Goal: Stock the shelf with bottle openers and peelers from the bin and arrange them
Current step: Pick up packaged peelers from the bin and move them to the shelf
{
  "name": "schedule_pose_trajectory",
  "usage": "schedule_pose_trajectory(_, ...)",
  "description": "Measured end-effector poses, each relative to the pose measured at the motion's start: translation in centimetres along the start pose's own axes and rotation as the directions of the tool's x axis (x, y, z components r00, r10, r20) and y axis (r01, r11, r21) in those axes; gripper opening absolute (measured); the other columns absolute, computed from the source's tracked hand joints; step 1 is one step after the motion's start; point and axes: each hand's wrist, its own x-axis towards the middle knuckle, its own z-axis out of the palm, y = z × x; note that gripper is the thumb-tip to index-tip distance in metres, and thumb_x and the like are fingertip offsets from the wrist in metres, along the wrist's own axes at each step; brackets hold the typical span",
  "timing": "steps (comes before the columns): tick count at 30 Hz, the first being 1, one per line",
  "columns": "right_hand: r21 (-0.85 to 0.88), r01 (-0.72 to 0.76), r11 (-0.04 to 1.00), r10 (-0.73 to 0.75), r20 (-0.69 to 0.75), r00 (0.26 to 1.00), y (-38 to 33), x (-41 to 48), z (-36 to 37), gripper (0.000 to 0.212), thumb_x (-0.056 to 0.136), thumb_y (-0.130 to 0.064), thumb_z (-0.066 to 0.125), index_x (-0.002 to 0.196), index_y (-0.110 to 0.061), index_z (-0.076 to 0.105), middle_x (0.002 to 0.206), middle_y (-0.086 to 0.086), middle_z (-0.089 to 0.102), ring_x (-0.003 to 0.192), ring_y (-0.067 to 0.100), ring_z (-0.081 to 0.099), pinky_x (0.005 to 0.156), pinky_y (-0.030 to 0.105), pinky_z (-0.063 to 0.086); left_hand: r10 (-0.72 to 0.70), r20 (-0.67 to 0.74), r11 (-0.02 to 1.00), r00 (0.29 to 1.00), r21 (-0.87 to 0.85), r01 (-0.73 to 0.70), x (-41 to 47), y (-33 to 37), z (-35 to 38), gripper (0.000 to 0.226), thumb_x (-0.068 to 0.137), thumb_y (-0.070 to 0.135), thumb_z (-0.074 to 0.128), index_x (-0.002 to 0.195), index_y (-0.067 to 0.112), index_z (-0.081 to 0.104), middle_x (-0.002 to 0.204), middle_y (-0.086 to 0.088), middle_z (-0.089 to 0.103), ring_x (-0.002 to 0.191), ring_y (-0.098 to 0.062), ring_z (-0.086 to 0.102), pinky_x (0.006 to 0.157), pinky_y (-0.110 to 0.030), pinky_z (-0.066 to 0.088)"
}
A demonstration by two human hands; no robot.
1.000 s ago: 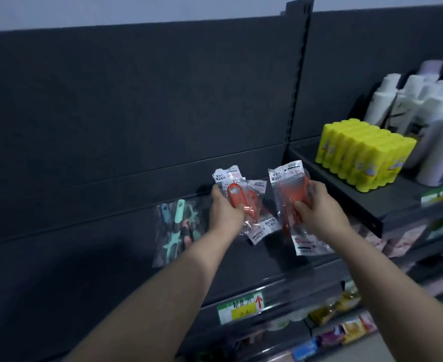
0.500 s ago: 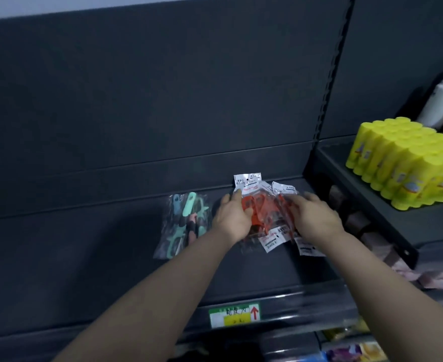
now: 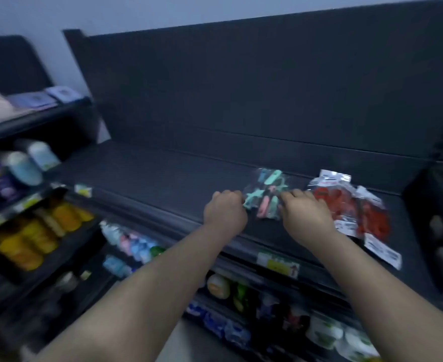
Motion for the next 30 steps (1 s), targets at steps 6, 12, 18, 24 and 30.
schedule_pose_trajectory(6,0.079,0.385,0.919,-0.389,0.035,0.921,-12.8,-0.3,1.7,0.028,0.100,-0.030,0.038,0.123,-0.022,0.051,0.121,0.003,0.056,0.111,0.026,0.052,0.086,0.038,0.042,-0.330,-0.046,0.943,0.943,0.028,0.332,-7.8,-12.2,-4.1,0.027,0.086,0.018,0.049,0.110,0.017,0.063,0.116,-0.009,0.063,0.114,-0.032,0.055,0.088,-0.037,0.047)
schedule_pose_trajectory(12,0.139,0.616,0.775,-0.628,0.069,0.775,-27.4,-3.1,3.9,0.023,0.097,-0.028,0.043,0.115,-0.020,0.054,0.117,0.003,0.059,0.109,0.026,0.055,0.081,0.034,0.045,-0.594,-0.023,0.804,0.804,0.004,0.594,-17.6,-24.9,-7.0,0.025,0.084,0.020,0.053,0.107,0.020,0.064,0.114,-0.010,0.065,0.110,-0.031,0.060,0.085,-0.036,0.050)
schedule_pose_trajectory(18,0.249,0.744,0.621,-0.776,0.059,0.628,-44.6,-8.1,6.4,0.029,0.101,-0.031,0.037,0.119,-0.019,0.055,0.116,0.003,0.059,0.109,0.025,0.055,0.079,0.033,0.045,-0.744,-0.061,0.666,0.665,0.017,0.746,-28.6,-38.5,-10.4,0.024,0.087,0.019,0.049,0.104,0.013,0.064,0.108,-0.011,0.068,0.104,-0.032,0.063,0.082,-0.036,0.051)
schedule_pose_trajectory(24,0.331,0.798,0.503,-0.863,0.132,0.488,-58.7,-12.8,8.2,0.028,0.100,-0.031,0.039,0.122,-0.020,0.054,0.120,0.004,0.057,0.111,0.026,0.052,0.084,0.038,0.045,-0.872,-0.099,0.484,0.479,-0.035,0.874,-38.2,-50.1,-14.0,0.031,0.088,0.018,0.052,0.117,0.018,0.064,0.111,-0.011,0.068,0.104,-0.031,0.064,0.082,-0.036,0.051)
schedule_pose_trajectory(30,0.263,0.859,0.439,-0.896,0.197,0.398,-67.2,-14.6,9.6,0.021,0.095,-0.024,0.044,0.110,-0.025,0.059,0.107,0.002,0.065,0.092,0.022,0.062,0.068,0.034,0.050,-0.947,-0.087,0.318,0.310,-0.086,0.944,-44.0,-56.9,-15.1,0.030,0.085,0.007,0.048,0.109,0.015,0.064,0.106,-0.011,0.069,0.097,-0.029,0.064,0.075,-0.035,0.051)
